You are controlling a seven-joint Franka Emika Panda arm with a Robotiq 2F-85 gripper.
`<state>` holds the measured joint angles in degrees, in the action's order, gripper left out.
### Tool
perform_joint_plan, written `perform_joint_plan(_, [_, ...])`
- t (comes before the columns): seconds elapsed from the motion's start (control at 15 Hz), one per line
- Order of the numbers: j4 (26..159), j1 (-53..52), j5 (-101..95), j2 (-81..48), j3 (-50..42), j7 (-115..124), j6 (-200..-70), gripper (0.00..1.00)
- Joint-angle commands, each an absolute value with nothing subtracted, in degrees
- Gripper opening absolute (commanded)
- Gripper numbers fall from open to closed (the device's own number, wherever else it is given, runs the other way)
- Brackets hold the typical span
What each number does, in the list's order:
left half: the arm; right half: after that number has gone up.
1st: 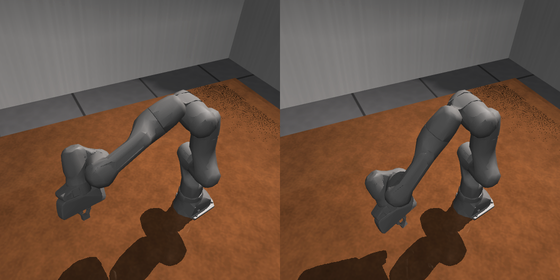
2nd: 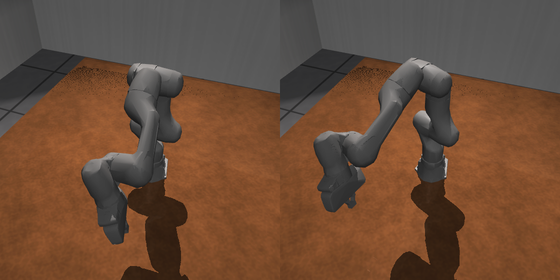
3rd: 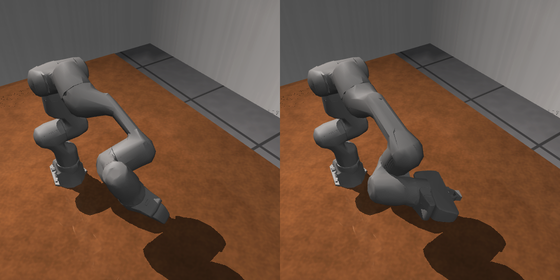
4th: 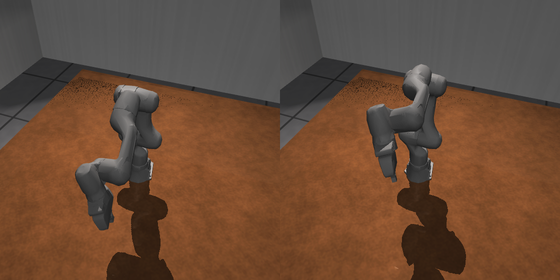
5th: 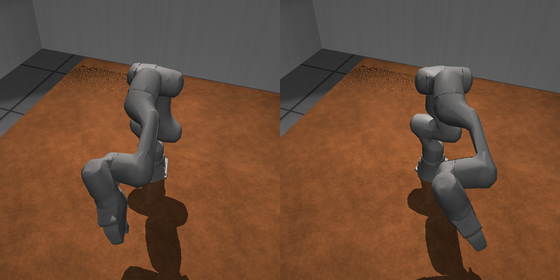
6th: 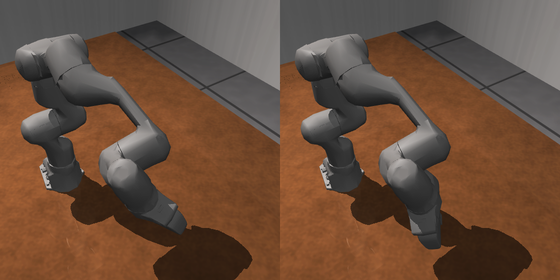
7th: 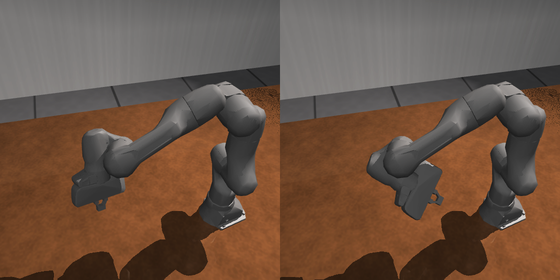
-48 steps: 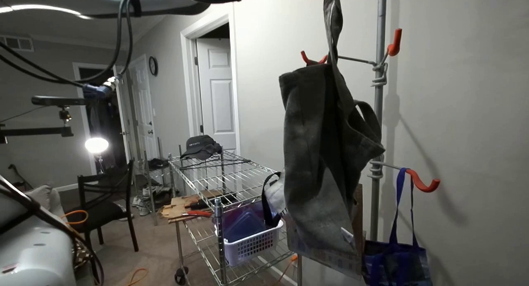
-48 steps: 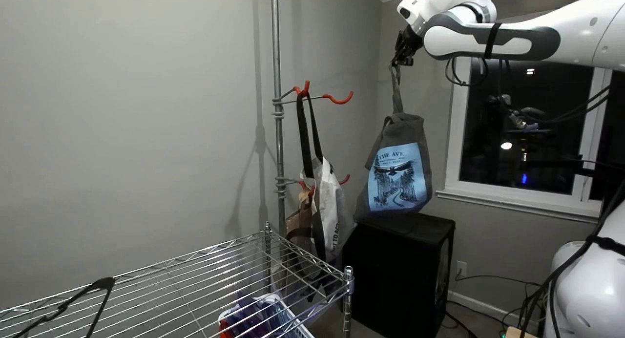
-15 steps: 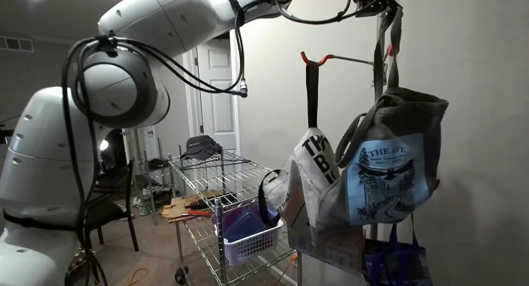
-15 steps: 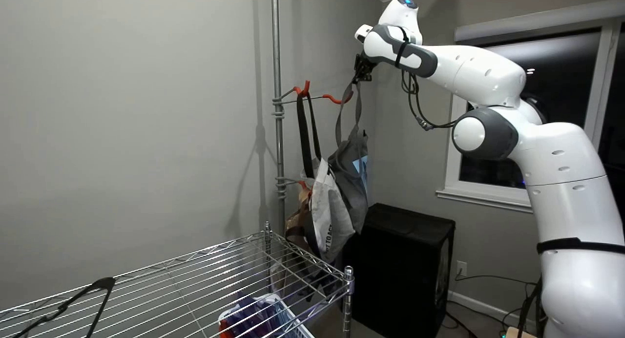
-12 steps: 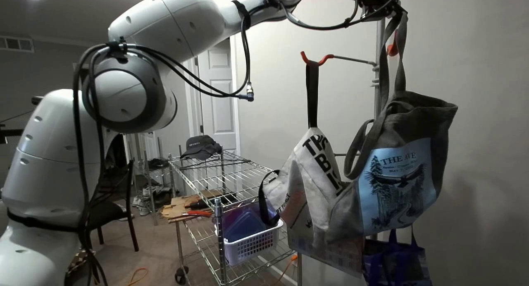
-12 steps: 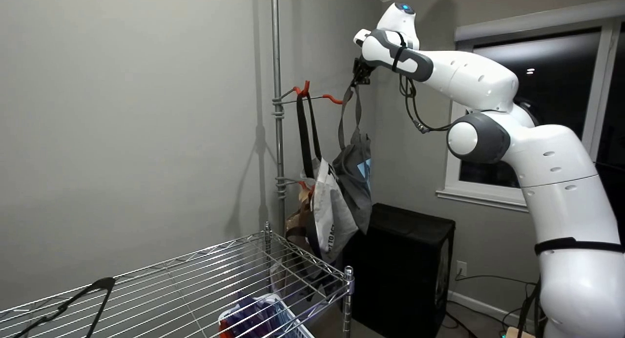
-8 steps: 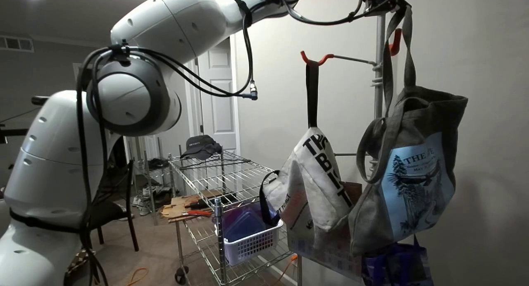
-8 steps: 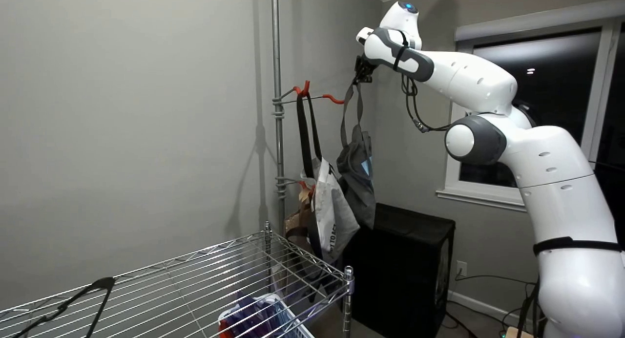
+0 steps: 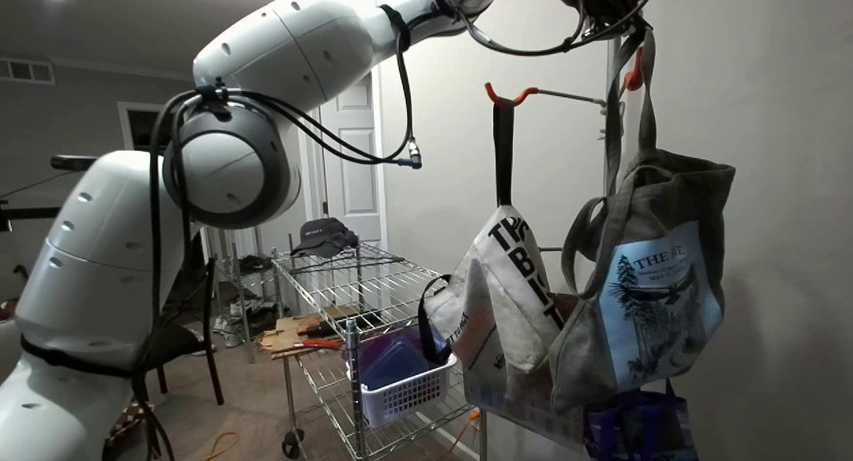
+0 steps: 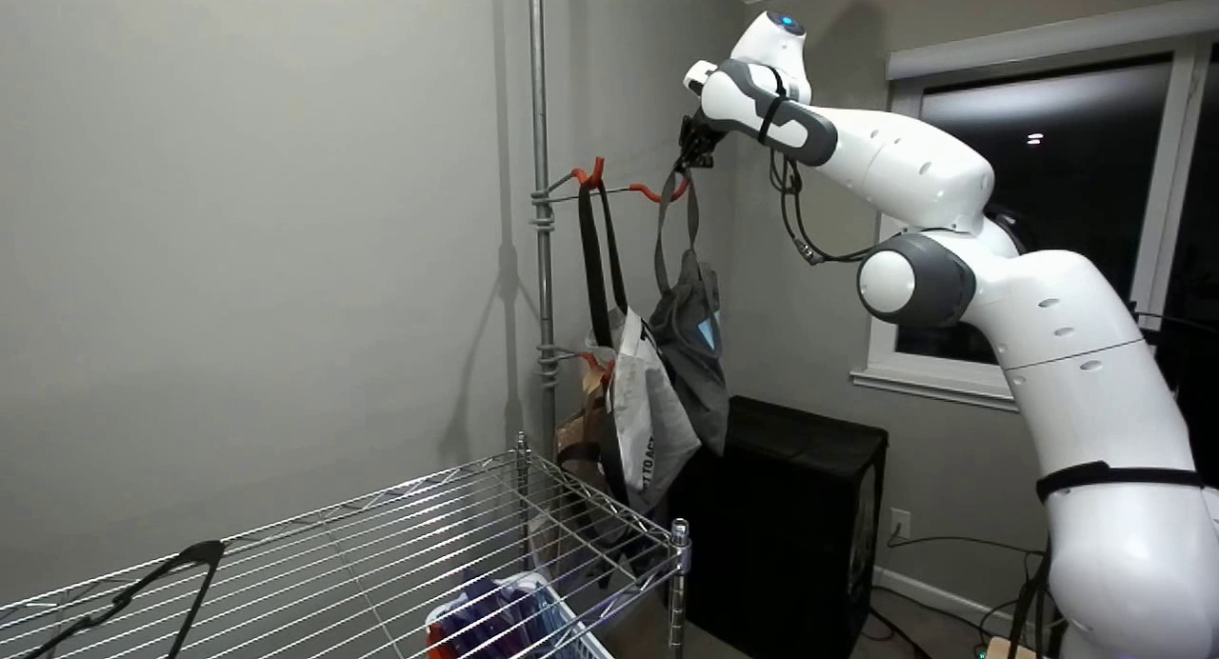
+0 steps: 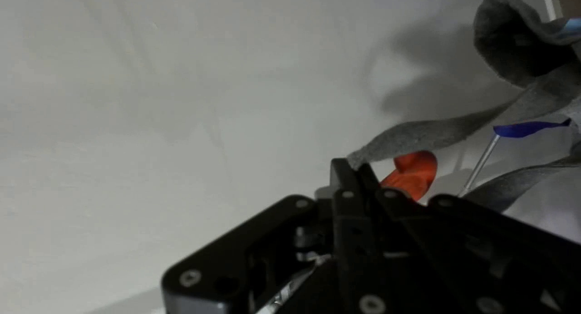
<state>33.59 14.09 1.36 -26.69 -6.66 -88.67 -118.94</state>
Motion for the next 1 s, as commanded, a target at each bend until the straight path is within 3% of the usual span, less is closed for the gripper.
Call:
perform_joint_plan(0.0, [30.68,15.04,3.67,-28.86,-4.65,-92.04,-118.55,0.01])
perform_joint_plan(0.47, [29.57,16.74,4.32,-29.59,-2.90,-94.94,-118.38,0.01])
perform_joint_plan(0.53, [29.68,17.17,4.49,-29.46,-2.54,-95.73,-118.05,0.29])
perform_joint_plan(0.67, [29.64,17.85,4.75,-29.39,-2.04,-96.74,-118.05,0.34])
perform_joint_plan(0.93, [29.13,18.75,5.16,-28.97,-0.91,-99.08,-118.38,0.59])
